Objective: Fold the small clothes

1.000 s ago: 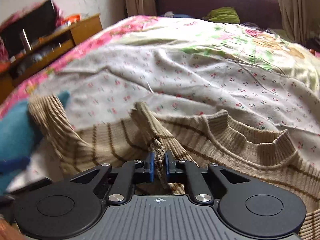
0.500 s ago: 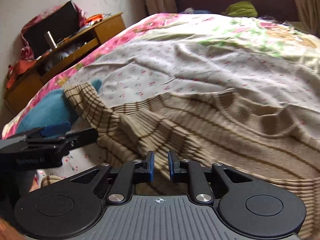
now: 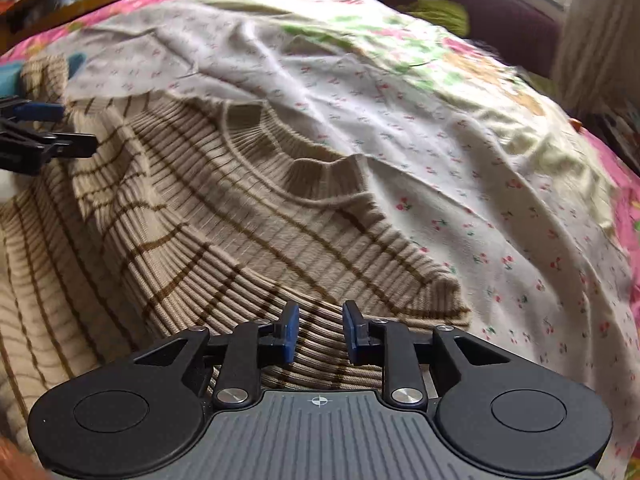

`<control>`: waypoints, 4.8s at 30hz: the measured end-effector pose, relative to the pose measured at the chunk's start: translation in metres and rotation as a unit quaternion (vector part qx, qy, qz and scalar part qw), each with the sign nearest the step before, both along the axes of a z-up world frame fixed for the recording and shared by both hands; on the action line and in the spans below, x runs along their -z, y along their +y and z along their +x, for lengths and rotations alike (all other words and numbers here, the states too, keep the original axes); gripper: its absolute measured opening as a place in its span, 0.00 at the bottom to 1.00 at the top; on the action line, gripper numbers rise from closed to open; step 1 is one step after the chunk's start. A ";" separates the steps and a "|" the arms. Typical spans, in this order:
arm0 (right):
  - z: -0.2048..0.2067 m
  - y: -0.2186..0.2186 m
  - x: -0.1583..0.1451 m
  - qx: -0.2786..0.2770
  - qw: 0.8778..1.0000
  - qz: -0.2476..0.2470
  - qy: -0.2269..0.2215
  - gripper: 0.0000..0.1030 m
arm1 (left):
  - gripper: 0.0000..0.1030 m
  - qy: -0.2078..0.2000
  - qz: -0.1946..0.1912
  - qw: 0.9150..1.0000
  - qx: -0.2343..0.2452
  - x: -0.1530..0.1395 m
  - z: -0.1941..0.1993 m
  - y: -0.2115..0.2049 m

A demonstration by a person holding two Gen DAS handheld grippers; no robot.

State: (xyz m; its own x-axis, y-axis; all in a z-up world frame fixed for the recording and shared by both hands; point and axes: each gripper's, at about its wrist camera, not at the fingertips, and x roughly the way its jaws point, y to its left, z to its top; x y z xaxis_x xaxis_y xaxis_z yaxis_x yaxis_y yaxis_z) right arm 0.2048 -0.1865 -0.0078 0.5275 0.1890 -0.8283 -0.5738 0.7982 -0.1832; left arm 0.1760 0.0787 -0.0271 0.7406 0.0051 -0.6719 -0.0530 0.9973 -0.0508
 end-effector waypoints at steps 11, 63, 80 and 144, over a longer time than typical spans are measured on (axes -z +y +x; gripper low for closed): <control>0.015 0.035 0.014 -0.040 0.998 0.022 0.050 0.09 | 1.00 0.005 0.015 1.000 -0.006 0.014 -0.004 0.006; 0.028 0.163 -0.015 -0.099 0.991 0.089 -0.005 0.22 | 1.00 -0.011 -0.002 0.999 -0.042 0.011 -0.009 0.028; 0.057 0.175 0.015 -0.032 0.996 0.085 0.021 0.03 | 1.00 -0.011 0.011 0.999 -0.035 0.016 -0.006 0.025; -0.020 -0.085 0.025 0.339 0.915 0.217 0.022 0.18 | 1.00 -0.028 0.069 0.997 0.028 0.014 -0.010 -0.033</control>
